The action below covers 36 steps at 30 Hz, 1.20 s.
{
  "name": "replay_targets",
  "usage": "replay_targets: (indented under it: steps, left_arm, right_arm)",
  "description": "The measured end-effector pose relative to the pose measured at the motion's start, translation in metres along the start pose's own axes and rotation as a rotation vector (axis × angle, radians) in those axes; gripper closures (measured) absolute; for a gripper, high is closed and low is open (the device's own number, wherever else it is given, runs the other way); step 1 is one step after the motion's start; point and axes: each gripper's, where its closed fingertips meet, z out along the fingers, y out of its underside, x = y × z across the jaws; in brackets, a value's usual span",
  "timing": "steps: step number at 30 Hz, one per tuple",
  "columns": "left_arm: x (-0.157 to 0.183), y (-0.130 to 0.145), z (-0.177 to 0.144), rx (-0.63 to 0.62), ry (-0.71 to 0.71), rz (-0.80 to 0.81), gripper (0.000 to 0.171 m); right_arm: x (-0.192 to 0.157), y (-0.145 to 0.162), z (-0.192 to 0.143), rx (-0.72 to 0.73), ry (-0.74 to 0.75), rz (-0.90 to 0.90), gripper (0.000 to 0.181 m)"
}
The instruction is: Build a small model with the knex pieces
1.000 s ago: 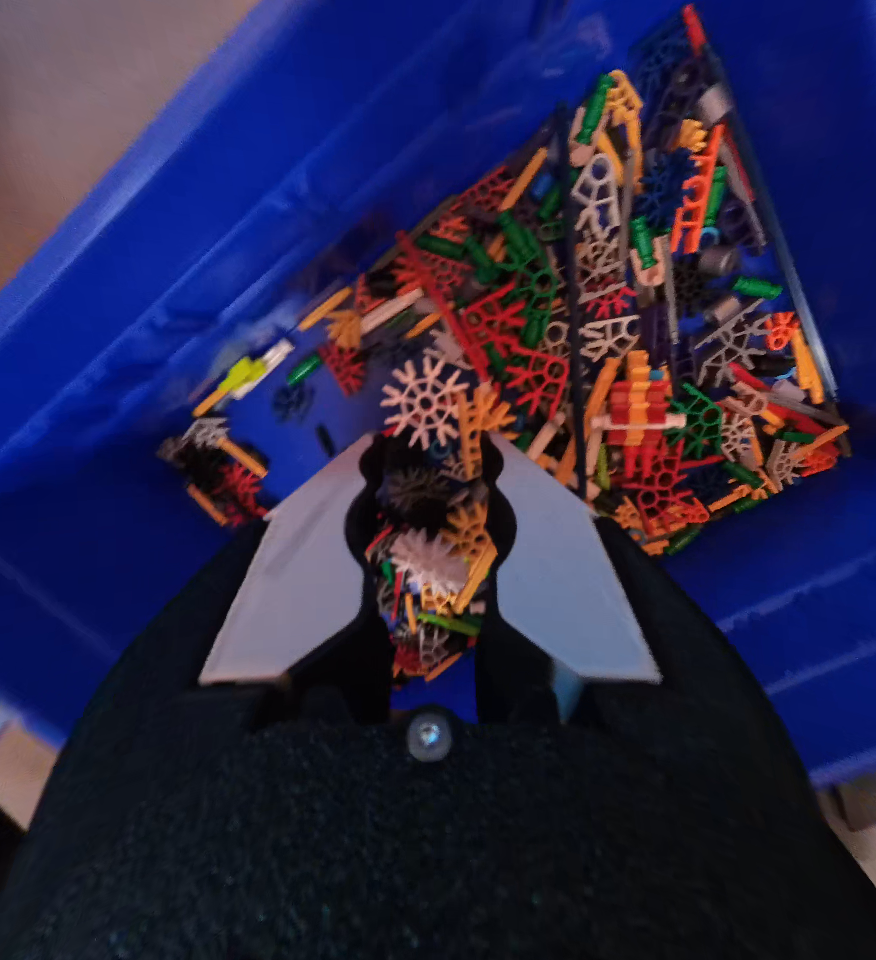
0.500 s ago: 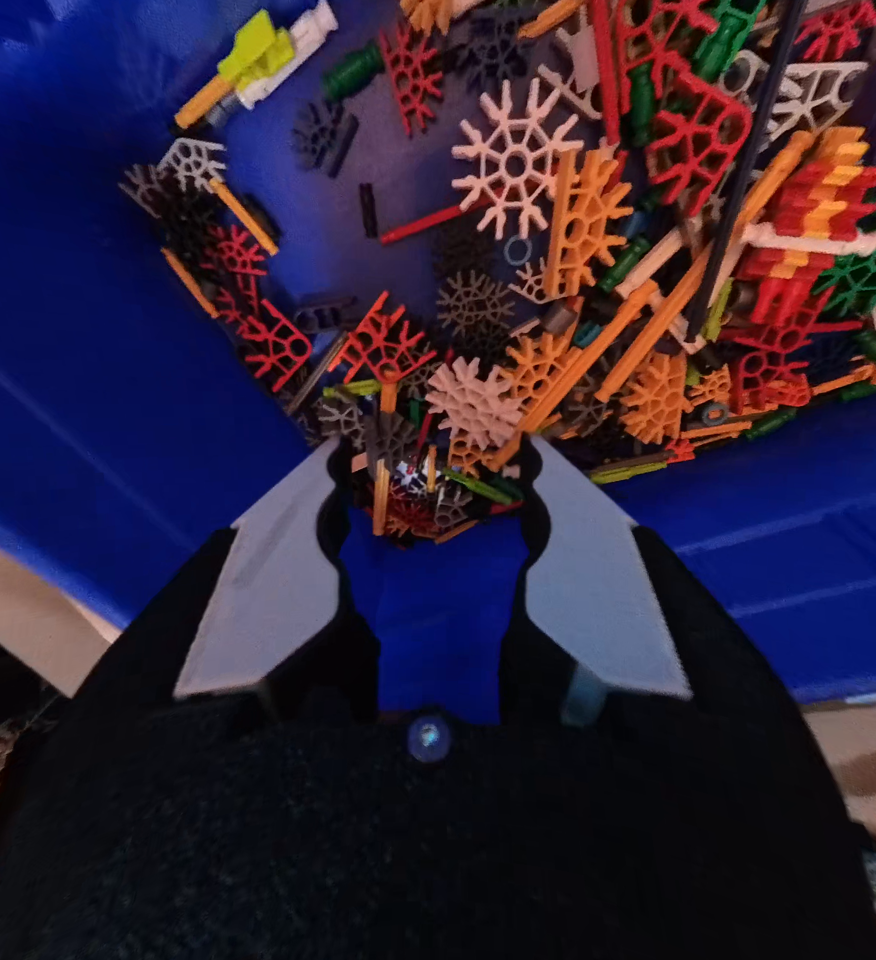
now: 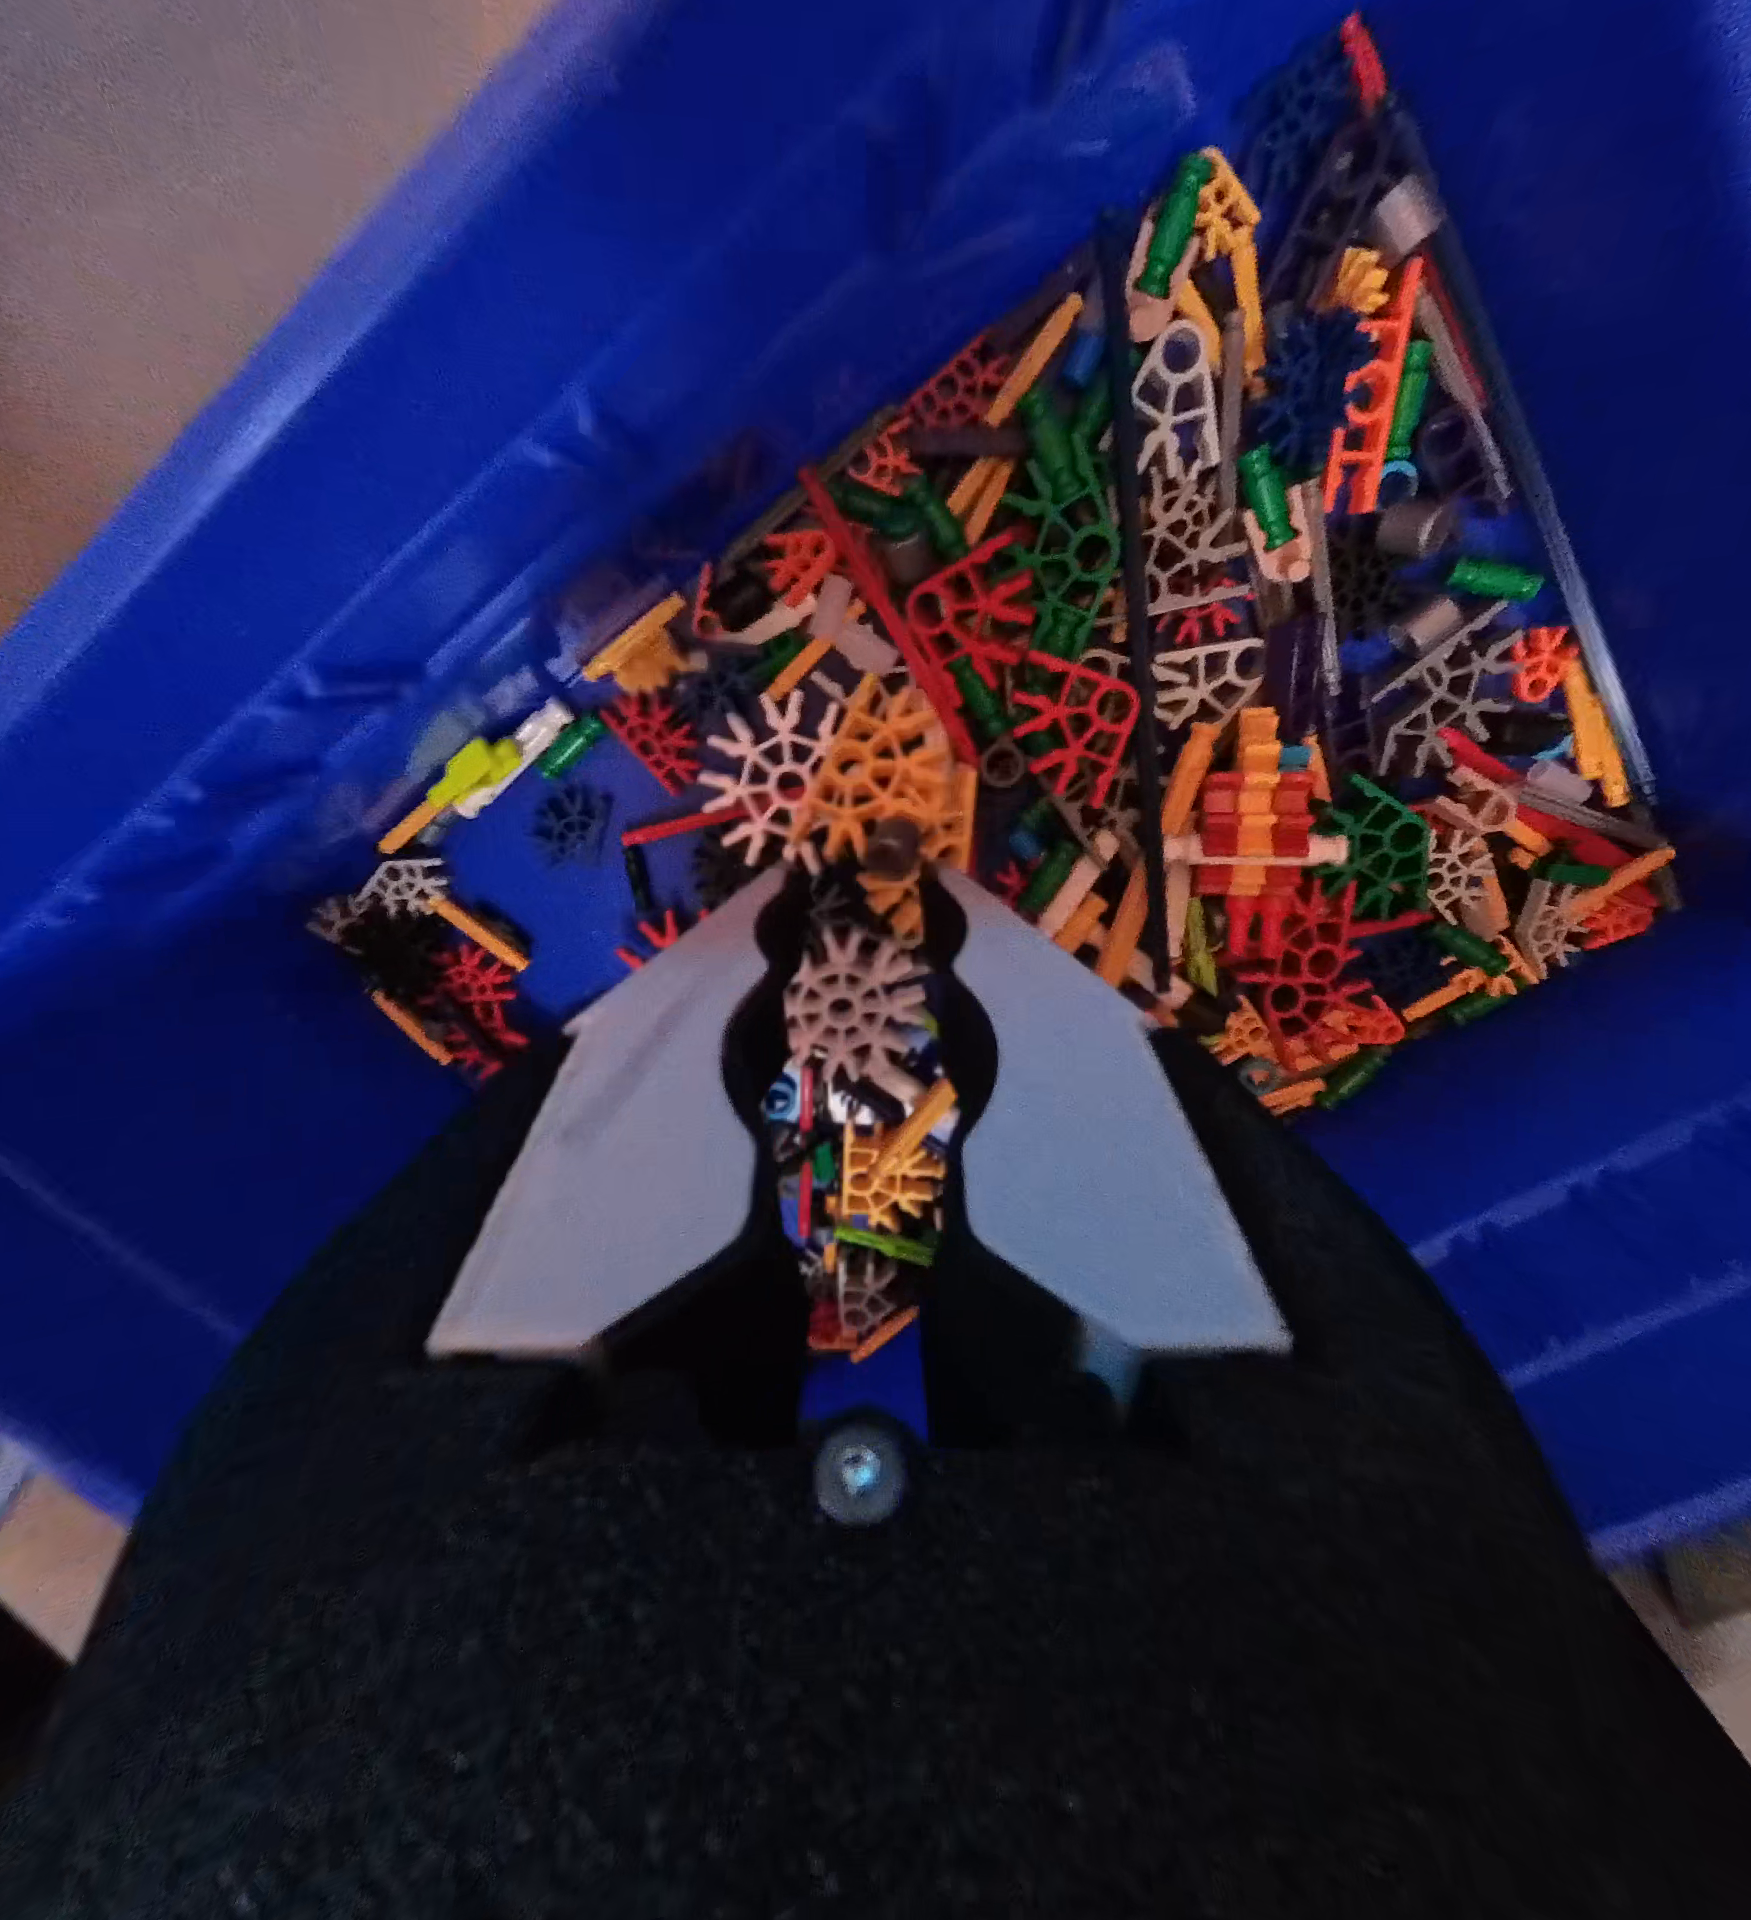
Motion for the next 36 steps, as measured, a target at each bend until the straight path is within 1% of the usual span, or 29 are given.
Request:
replay_targets:
  steps: [2,3,5,9,13,16,19,24,27,28,31,32,34,35,36]
  left_arm:
    - [-0.011,0.007,-0.013,0.008,-0.029,-0.040,0.139]
    - [-0.017,0.011,-0.019,0.009,-0.050,-0.056,0.137]
    - [-0.026,0.022,-0.030,0.007,-0.087,-0.081,0.136]
    - [-0.033,0.050,-0.041,-0.071,-0.131,-0.114,0.134]
    - [-0.032,0.077,-0.039,-0.179,-0.140,-0.123,0.135]
    - [-0.027,0.089,-0.030,-0.230,-0.113,-0.134,0.136]
    - [-0.028,0.099,-0.021,-0.285,-0.120,-0.128,0.136]
    - [-0.027,0.094,-0.004,-0.287,-0.091,-0.110,0.138]
    - [-0.029,0.091,0.005,-0.305,-0.097,-0.078,0.151]
    - [-0.029,0.088,0.006,-0.299,-0.098,-0.069,0.151]
    - [-0.032,0.067,0.004,-0.223,-0.118,-0.025,0.162]
    - [-0.034,0.059,0.002,-0.195,-0.132,-0.015,0.171]
    - [-0.041,0.040,-0.006,-0.126,-0.180,0.003,0.171]
    - [-0.038,0.033,-0.009,-0.094,-0.163,0.003,0.171]
    - [-0.039,0.030,-0.012,-0.090,-0.175,0.009,0.171]
  right_arm:
    - [0.000,0.000,0.000,0.000,-0.001,-0.001,0.158]
    - [-0.001,0.000,0.000,0.000,-0.002,-0.002,0.158]
    - [-0.001,-0.001,0.000,0.002,-0.004,-0.002,0.158]
    - [-0.001,-0.001,0.001,0.001,-0.005,-0.001,0.158]
    - [-0.002,0.001,0.002,-0.004,-0.007,-0.002,0.158]
    - [-0.002,0.002,0.002,-0.007,-0.007,0.000,0.158]
    - [-0.002,0.002,0.002,-0.006,-0.008,0.000,0.158]
    - [-0.001,0.002,0.002,-0.006,-0.007,0.001,0.158]
    - [-0.001,0.002,0.002,-0.006,-0.007,0.001,0.158]
    - [-0.002,0.002,0.002,-0.006,-0.007,0.000,0.158]
    - [-0.002,0.002,0.001,-0.004,-0.007,-0.001,0.158]
    - [-0.002,0.002,0.001,-0.004,-0.007,-0.001,0.158]
    - [-0.001,0.002,0.001,-0.005,-0.006,0.000,0.158]
    - [-0.001,0.002,0.001,-0.004,-0.006,0.000,0.158]
    - [-0.001,0.002,0.001,-0.004,-0.007,0.000,0.158]
